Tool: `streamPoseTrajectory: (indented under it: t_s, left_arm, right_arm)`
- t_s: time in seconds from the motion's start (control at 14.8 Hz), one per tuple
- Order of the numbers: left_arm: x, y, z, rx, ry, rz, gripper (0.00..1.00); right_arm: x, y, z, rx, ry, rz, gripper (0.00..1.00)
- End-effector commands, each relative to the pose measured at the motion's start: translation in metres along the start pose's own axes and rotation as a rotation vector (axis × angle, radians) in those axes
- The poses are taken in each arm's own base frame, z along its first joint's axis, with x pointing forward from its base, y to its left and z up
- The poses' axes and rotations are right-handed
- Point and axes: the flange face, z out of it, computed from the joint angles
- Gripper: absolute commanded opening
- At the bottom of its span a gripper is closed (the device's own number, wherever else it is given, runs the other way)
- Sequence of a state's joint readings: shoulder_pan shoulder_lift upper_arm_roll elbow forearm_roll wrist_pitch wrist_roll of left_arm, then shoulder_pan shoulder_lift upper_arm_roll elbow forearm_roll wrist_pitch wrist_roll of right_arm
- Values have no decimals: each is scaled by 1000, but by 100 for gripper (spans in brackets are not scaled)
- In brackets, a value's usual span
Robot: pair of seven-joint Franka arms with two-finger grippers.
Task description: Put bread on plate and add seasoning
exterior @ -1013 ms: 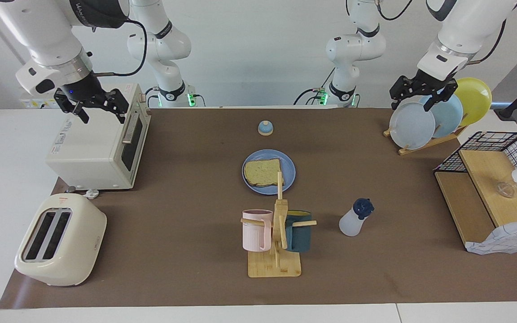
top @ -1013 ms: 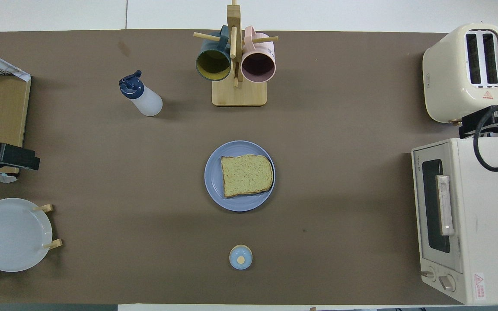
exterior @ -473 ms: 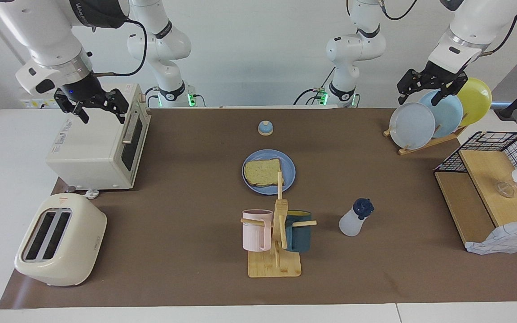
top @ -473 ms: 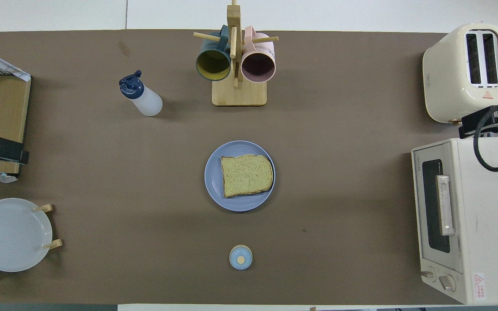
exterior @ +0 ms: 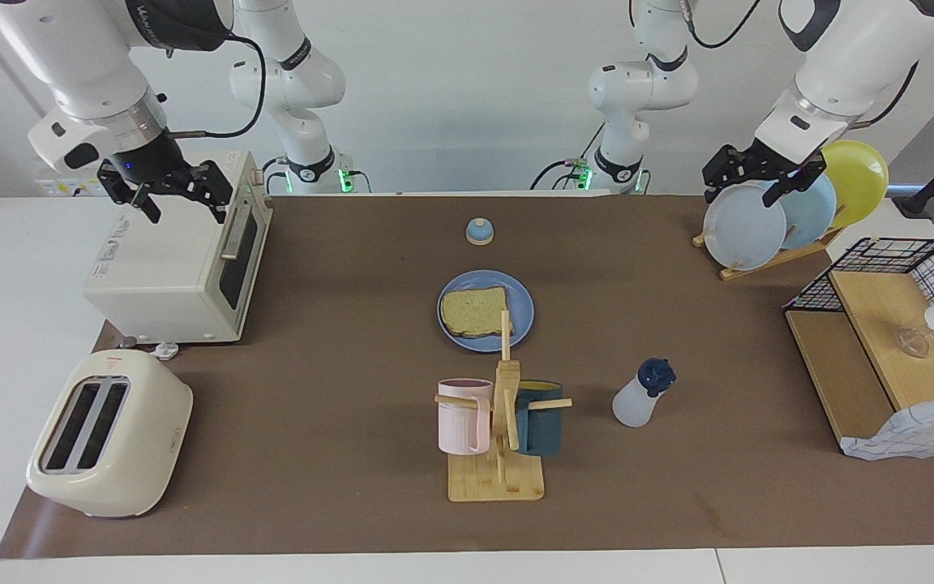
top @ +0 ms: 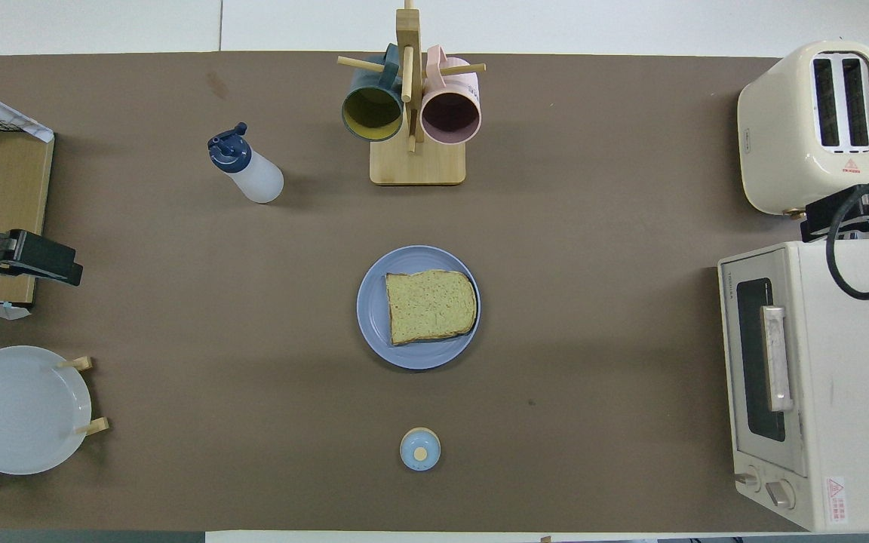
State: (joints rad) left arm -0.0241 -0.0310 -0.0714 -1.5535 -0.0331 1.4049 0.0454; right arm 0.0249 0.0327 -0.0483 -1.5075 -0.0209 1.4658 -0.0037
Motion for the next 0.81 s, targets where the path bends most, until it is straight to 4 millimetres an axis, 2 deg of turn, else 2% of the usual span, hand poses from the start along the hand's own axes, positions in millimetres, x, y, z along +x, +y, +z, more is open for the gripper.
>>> streamPoseTrajectory:
  t_s: [0.0,0.34,0.74]
  left_arm:
    - [-12,-5,-25,0,14,-22,100]
    - [-10,-16,-22,17,15,-39,100]
    - [-11,-15,-25,26,22,-37,100]
  right_arm:
    - [-6,3,0,4,11,-17,100]
    - [-6,3,0,4,11,-17,100]
    - [-6,3,0,4,11,-17,100]
